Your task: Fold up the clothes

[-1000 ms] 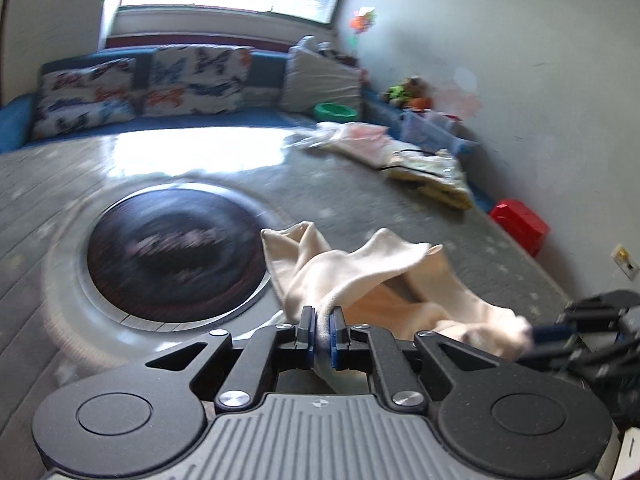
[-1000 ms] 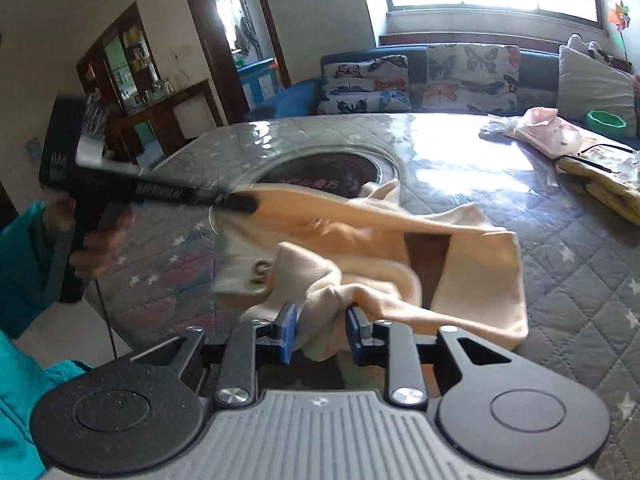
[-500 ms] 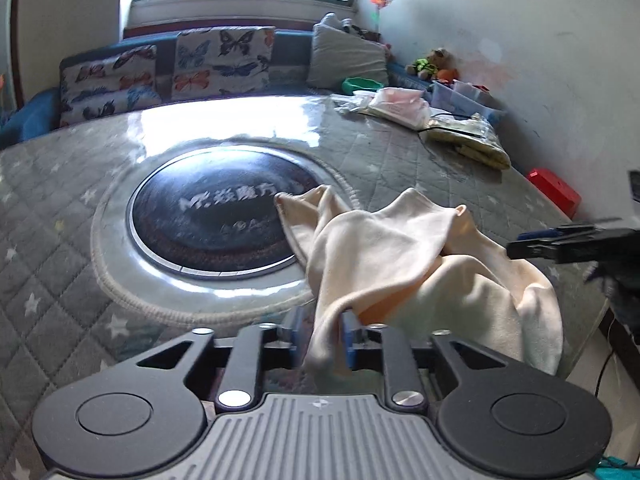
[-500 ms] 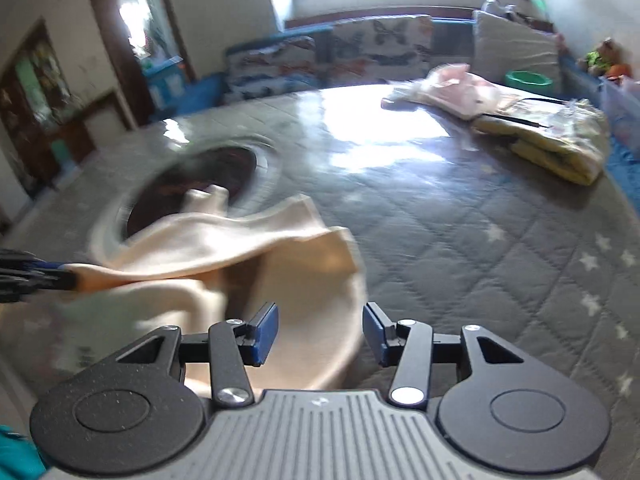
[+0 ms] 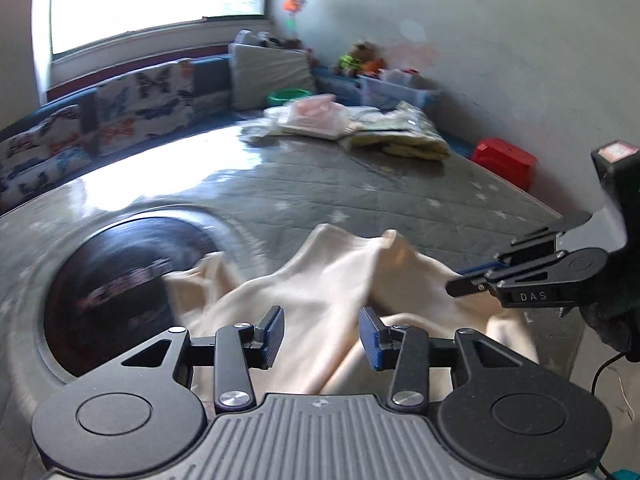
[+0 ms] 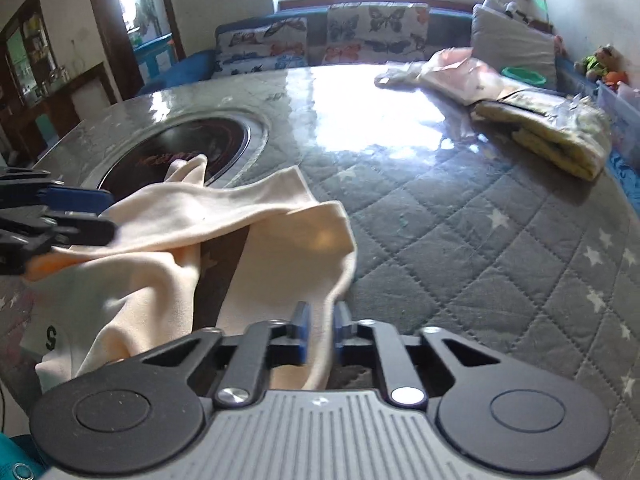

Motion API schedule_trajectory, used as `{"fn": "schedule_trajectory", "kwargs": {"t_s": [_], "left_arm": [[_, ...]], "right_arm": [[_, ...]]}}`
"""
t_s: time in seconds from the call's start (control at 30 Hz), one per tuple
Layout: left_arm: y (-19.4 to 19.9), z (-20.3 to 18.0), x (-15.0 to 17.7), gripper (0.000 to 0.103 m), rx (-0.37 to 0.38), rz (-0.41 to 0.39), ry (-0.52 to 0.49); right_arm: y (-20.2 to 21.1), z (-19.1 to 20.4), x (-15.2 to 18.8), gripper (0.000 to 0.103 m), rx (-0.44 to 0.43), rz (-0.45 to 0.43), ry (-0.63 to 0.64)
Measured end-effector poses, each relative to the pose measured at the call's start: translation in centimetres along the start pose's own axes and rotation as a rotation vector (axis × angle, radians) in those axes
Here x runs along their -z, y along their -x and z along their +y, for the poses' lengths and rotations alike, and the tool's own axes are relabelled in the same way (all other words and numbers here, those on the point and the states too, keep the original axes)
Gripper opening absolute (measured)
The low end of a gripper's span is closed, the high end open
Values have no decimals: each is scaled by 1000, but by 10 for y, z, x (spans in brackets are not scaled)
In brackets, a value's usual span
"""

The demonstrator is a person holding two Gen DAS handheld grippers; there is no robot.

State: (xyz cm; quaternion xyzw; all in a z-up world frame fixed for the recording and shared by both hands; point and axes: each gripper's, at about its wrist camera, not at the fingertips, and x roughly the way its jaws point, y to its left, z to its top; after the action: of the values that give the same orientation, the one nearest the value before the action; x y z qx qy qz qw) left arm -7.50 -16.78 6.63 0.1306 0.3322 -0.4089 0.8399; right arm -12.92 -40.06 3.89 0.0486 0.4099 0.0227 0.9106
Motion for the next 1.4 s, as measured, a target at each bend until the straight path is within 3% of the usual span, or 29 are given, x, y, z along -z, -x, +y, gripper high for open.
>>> {"fn": "schedule_trajectory", "kwargs": {"t_s": [0.17,0.3,0.33,0.37,0.43,0.6,0.67,0.73,0.9,1.13,1.3,1.37,1.4], "left_arm": [[-36,-16,-13,46,15,38,-51],[-57,-18,-14,45,9,82,-59],[-61,-18,-13,36,4,92,-61],[-64,-16,-11,18,1,95,-58],[-63,-8,-9,10,-1,91,-29],[-29,21,-7,3,-39,20,63],[-12,35,-5,2,-74,-12,95],[6,51,-1,2,-117,-39,135],[43,91,15,2,-223,-76,234],[50,77,20,5,-149,-59,175],[25,33,6,23,-44,-51,71],[11,13,1,43,-19,-39,23],[3,5,-3,45,-11,-33,0]], "right_arm": [[24,-7,-2,3,63,-77,-14],[36,-15,-3,4,88,-87,-24],[36,-18,-3,9,75,-83,-35],[35,-20,-3,14,62,-79,-46],[31,-21,-2,35,56,-69,-59],[5,-18,1,35,-12,-1,-93],[-3,-12,3,28,-12,14,-75],[-4,-5,5,7,4,5,-42],[10,3,7,3,38,-52,2],[39,-4,10,3,148,-99,15],[61,-10,21,3,241,-101,10],[66,-12,26,3,258,-95,0],[69,-13,28,3,266,-92,-5]]}}
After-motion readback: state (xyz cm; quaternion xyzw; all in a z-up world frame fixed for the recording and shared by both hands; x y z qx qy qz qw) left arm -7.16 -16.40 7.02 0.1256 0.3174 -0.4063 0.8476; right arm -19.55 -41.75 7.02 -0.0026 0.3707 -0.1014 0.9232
